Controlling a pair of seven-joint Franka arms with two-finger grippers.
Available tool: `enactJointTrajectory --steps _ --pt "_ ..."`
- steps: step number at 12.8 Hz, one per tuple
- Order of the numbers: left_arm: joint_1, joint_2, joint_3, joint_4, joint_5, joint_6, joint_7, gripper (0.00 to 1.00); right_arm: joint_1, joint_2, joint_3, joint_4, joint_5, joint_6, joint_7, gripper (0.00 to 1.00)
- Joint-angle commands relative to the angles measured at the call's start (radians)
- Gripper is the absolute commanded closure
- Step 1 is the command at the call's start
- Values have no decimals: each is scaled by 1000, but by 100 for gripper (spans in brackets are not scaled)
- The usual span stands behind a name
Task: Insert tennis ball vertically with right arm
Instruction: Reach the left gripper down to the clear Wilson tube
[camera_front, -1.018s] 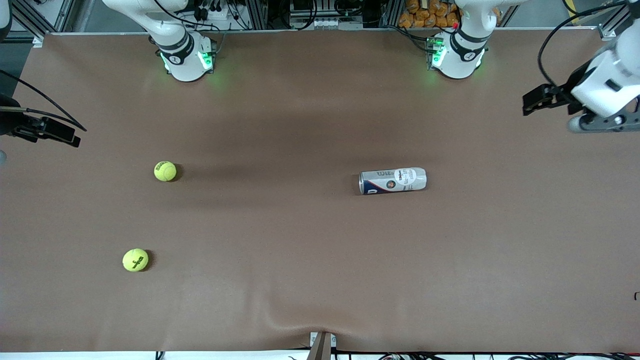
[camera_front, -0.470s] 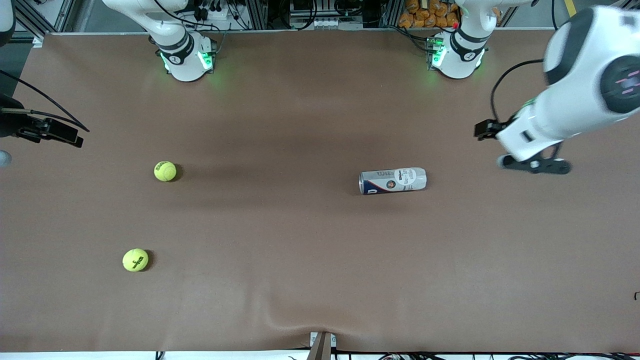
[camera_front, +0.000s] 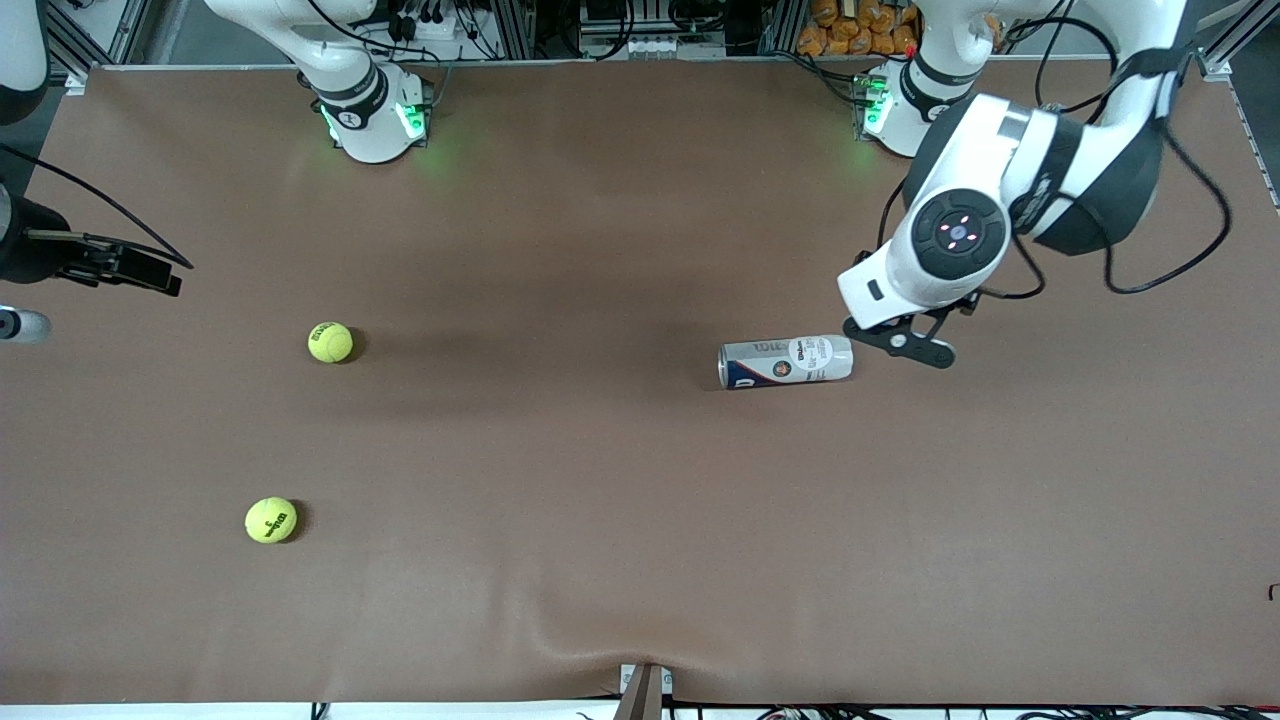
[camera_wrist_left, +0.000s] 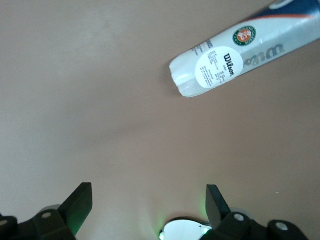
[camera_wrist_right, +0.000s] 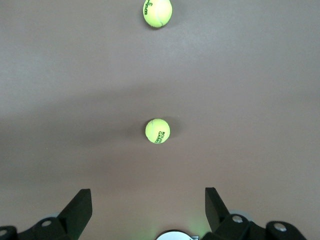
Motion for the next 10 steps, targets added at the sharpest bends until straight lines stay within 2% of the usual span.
enactJointTrajectory --steps 1,3,5,7,10 --pt "16 -12 -17 -106 22 93 187 0 -10 -9 5 -15 7 1 2 0" --pt "27 -10 -17 -178 80 186 308 0 -10 -11 5 -17 9 1 1 0" --pt "10 30 -17 -183 120 195 374 0 -10 -12 5 -29 7 3 -1 0" --pt "-28 56 -27 -185 221 195 393 0 -10 -12 5 -37 7 3 -1 0" --pt "-31 94 -29 -185 255 232 477 0 -10 -14 5 -54 7 3 -3 0"
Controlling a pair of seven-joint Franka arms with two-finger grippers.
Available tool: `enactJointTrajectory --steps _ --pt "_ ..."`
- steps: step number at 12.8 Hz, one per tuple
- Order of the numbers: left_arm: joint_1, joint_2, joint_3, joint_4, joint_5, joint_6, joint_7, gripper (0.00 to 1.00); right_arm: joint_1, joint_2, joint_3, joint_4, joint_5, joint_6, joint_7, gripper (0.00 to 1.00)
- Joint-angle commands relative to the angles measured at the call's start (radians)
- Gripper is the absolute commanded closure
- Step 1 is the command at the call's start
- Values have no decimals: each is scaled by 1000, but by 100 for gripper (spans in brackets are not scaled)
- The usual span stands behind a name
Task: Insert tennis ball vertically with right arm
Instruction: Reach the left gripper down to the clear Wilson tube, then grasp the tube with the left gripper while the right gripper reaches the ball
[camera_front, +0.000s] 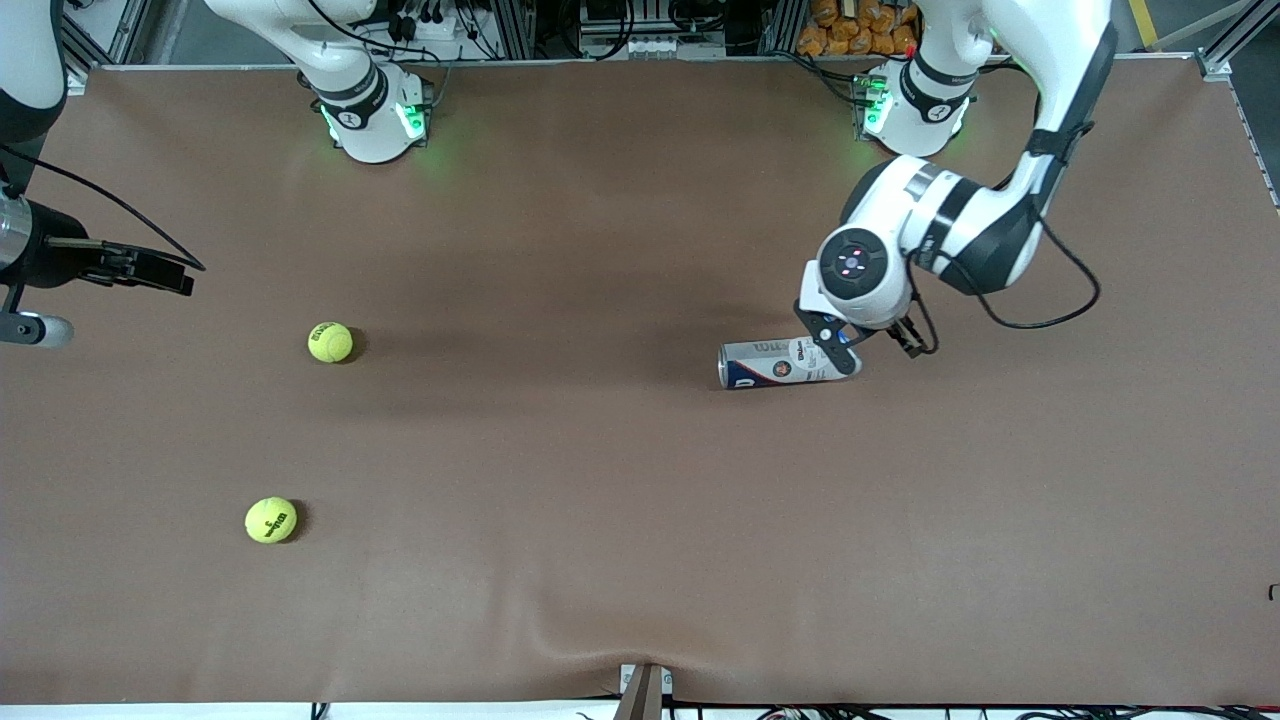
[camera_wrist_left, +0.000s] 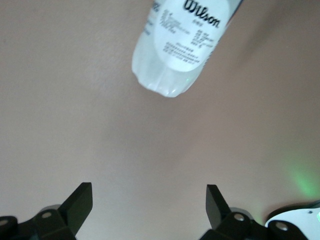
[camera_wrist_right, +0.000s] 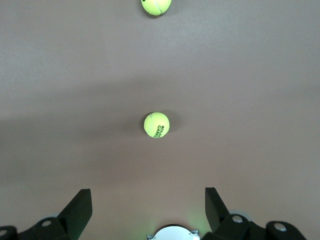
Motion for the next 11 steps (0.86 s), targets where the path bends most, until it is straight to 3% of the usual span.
enactJointTrajectory --steps 1,5,8,11 --pt "7 28 -1 -3 37 44 80 0 -9 -15 5 -27 9 3 -3 0" --pt "-30 43 -3 2 52 48 104 0 -9 -30 7 -70 7 26 -3 0" --pt "-45 95 -3 25 54 51 111 0 -7 -70 5 -167 7 96 -3 0" --pt "-78 140 -3 43 124 52 110 0 -9 -73 5 -222 9 132 -3 0"
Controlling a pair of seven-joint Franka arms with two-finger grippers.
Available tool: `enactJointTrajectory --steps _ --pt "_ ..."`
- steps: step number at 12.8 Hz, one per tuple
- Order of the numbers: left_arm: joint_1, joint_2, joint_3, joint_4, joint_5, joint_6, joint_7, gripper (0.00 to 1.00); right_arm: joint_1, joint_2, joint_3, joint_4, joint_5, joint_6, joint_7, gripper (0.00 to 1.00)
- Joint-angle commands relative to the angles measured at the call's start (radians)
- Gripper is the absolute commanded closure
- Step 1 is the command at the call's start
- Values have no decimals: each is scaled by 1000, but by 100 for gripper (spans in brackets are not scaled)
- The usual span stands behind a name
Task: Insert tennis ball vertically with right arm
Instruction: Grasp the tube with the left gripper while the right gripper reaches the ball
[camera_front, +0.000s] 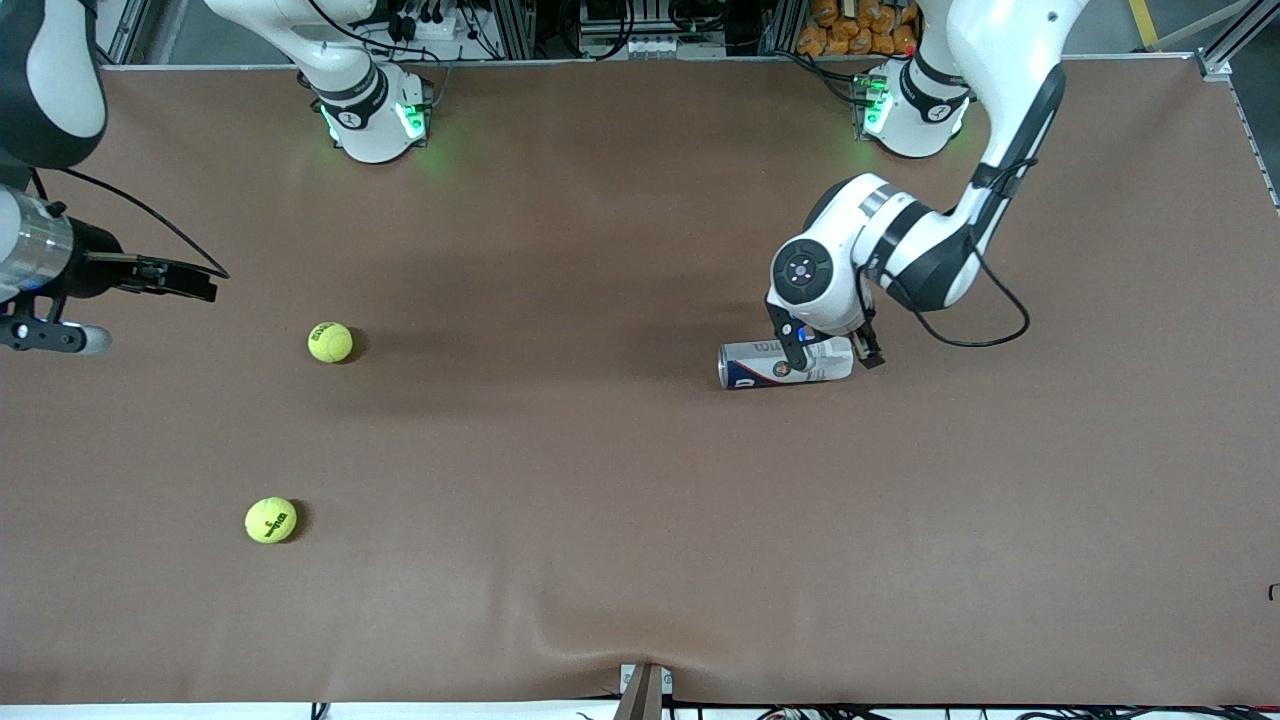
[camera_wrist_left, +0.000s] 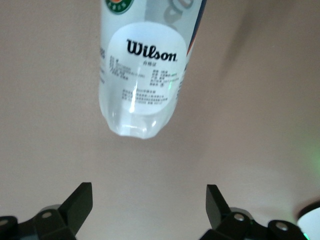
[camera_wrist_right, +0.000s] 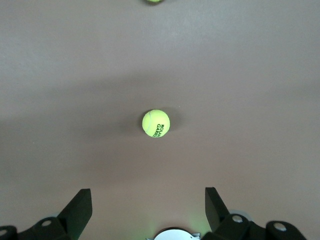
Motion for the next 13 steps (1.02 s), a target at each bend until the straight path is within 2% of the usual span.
enactJointTrajectory --steps 1,5,13 --pt "-21 60 -1 50 49 -2 12 0 -9 -44 5 -90 9 48 -2 0" --pt "-105 130 0 108 147 -4 49 0 -7 -47 5 -211 9 151 -2 0" --pt "-92 180 6 122 175 -2 51 0 -6 -47 5 -426 9 404 -2 0"
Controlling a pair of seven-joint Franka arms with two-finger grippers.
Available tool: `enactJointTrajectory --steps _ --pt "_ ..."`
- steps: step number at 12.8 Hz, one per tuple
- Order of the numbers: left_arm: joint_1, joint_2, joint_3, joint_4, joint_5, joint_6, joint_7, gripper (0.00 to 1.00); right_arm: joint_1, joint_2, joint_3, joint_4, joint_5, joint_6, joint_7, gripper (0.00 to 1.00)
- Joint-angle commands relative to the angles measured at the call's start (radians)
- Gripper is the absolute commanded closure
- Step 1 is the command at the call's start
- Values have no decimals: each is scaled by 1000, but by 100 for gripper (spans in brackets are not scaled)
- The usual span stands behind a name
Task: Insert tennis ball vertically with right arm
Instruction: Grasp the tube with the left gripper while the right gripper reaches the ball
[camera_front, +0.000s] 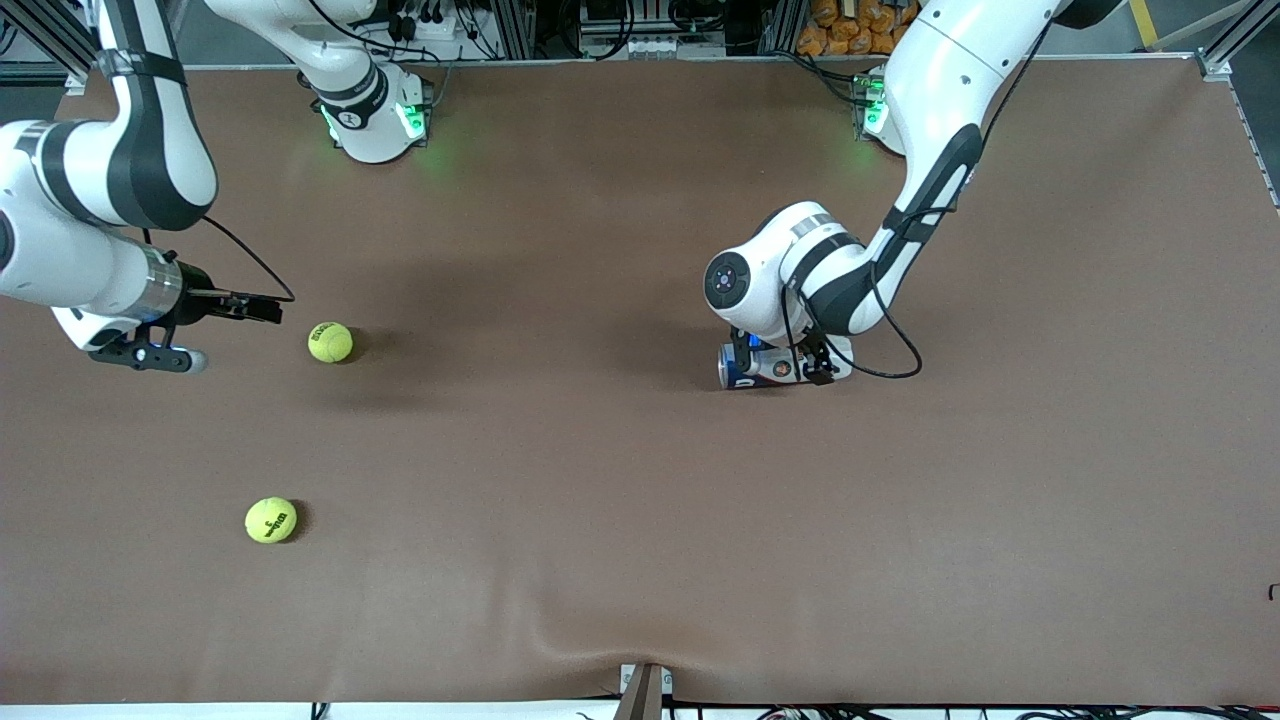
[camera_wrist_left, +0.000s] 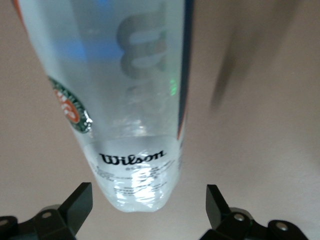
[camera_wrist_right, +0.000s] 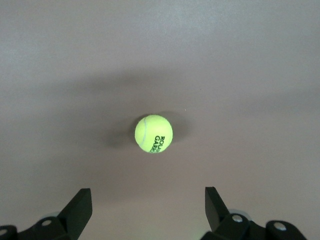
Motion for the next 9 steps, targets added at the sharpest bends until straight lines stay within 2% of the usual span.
enactJointTrajectory --steps 1,9 --pt "1 24 1 32 25 -8 18 0 -6 -38 5 -96 8 87 -2 0" --pt "16 71 7 62 21 -2 -9 0 -7 -15 5 -165 8 199 -2 0"
